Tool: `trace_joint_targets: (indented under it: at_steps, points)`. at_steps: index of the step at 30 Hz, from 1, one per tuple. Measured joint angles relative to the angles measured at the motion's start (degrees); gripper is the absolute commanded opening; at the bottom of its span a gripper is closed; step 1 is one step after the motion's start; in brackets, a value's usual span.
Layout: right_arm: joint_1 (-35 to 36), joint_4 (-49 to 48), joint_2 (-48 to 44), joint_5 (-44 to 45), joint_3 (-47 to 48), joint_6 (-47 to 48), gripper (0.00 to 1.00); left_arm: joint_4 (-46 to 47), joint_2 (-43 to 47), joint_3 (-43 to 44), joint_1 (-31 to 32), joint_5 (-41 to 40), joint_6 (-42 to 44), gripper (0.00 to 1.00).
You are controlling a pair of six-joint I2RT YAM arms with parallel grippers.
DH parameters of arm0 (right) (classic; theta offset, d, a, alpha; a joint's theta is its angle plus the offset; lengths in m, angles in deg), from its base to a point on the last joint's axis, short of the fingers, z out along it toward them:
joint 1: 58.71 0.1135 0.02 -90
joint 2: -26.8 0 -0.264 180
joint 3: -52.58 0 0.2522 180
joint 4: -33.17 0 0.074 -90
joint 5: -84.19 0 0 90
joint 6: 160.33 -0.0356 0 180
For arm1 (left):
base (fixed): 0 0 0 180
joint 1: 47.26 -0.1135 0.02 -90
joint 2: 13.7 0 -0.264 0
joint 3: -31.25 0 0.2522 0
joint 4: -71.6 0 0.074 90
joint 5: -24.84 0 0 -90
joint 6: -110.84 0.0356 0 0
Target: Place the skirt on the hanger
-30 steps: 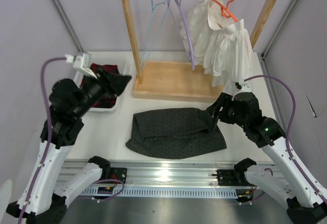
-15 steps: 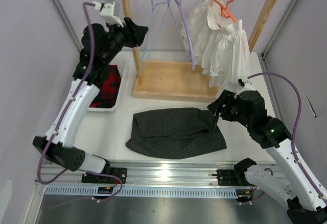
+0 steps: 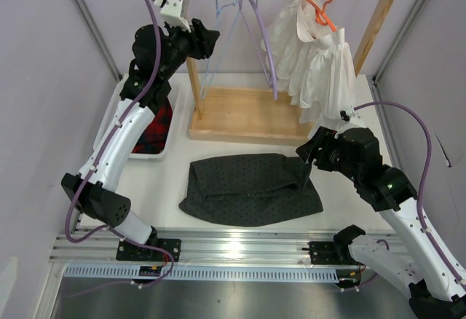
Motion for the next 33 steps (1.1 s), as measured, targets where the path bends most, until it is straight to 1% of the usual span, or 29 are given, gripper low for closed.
trace_joint_targets:
  at_steps: [10, 15, 16, 18, 19, 21, 22, 33]
  points:
    - [0.0, 0.0, 0.1, 0.0, 0.0, 0.4, 0.65, 0.4, -3.9, 1.7, 1.9, -1.7, 1.8, 0.51]
    - [0.0, 0.0, 0.1, 0.0, 0.0, 0.6, 0.63, -0.8, -5.5, 2.0, 2.8, -3.6, 2.8, 0.34]
    - [0.0, 0.0, 0.1, 0.0, 0.0, 0.6, 0.63, -1.0, -5.6, 2.1, 3.1, -3.9, 3.2, 0.26]
    - [-0.1, 0.0, 0.1, 0.0, 0.0, 0.6, 0.62, -1.2, -5.7, 2.4, 3.6, -4.4, 3.7, 0.18]
    - [-0.1, 0.0, 0.1, 0.0, 0.0, 0.6, 0.62, -1.3, -5.7, 2.6, 3.8, -4.6, 4.1, 0.1]
    - [-0.1, 0.0, 0.1, 0.0, 0.0, 0.6, 0.61, -1.5, -5.7, 3.1, 4.1, -5.0, 4.5, 0.02]
    - [-0.1, 0.0, 0.1, 0.0, 0.0, 0.6, 0.61, -1.5, -5.7, 3.3, 4.2, -5.4, 4.6, 0.0]
    - [-0.2, -0.3, 0.1, 0.0, -0.1, 0.6, 0.61, -4.6, -5.7, 6.9, 4.3, -8.0, 6.4, 0.0]
